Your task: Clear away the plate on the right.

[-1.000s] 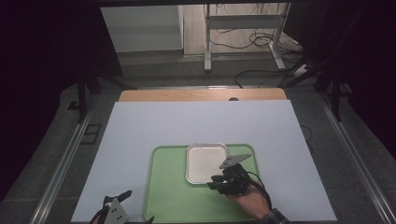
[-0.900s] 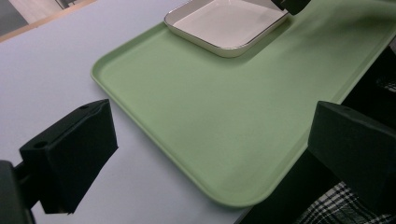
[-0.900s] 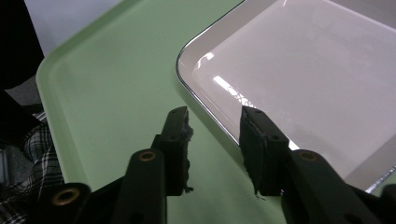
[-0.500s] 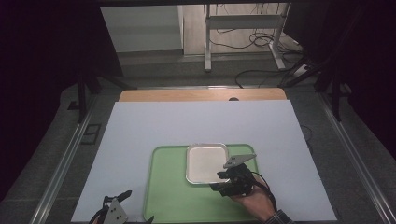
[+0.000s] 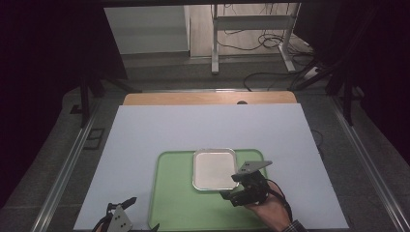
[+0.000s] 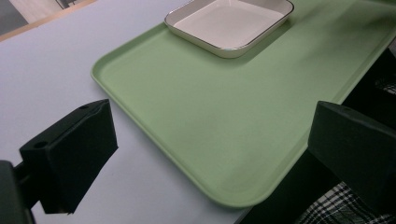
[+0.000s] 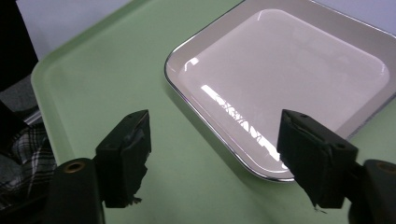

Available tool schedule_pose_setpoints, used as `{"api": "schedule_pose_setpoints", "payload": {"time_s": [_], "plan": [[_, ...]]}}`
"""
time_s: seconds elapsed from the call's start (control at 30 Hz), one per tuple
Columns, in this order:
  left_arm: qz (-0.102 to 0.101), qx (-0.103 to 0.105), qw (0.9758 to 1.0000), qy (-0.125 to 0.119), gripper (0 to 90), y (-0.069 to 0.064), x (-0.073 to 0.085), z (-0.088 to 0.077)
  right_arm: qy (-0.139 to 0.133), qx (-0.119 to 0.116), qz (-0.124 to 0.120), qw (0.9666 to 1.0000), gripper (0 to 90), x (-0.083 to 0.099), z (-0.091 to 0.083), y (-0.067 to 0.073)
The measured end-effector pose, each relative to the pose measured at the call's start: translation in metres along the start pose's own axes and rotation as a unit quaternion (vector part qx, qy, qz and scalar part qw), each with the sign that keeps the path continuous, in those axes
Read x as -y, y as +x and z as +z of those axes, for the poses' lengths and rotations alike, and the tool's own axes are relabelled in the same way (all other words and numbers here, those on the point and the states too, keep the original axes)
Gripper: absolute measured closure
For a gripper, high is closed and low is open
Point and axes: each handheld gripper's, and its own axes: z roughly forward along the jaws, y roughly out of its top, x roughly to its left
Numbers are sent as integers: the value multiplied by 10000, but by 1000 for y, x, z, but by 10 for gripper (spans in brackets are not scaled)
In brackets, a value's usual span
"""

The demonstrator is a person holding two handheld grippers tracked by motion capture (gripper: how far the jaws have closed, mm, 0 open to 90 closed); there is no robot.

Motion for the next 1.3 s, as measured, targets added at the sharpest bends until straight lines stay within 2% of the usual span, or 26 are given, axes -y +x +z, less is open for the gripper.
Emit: {"api": "schedule_pose_setpoints", "payload": {"time_s": [0.37,0.97,1.3], "plan": [[8,-2,10000,3,12,0,0,0,-170,93,-145,9997,128,5,-10,0],[7,-2,10000,4,11,0,0,0,-511,357,-161,9979,66,19,-36,-7],[12,-3,10000,6,12,0,0,0,-507,466,-164,9975,24,30,-45,-11]]}}
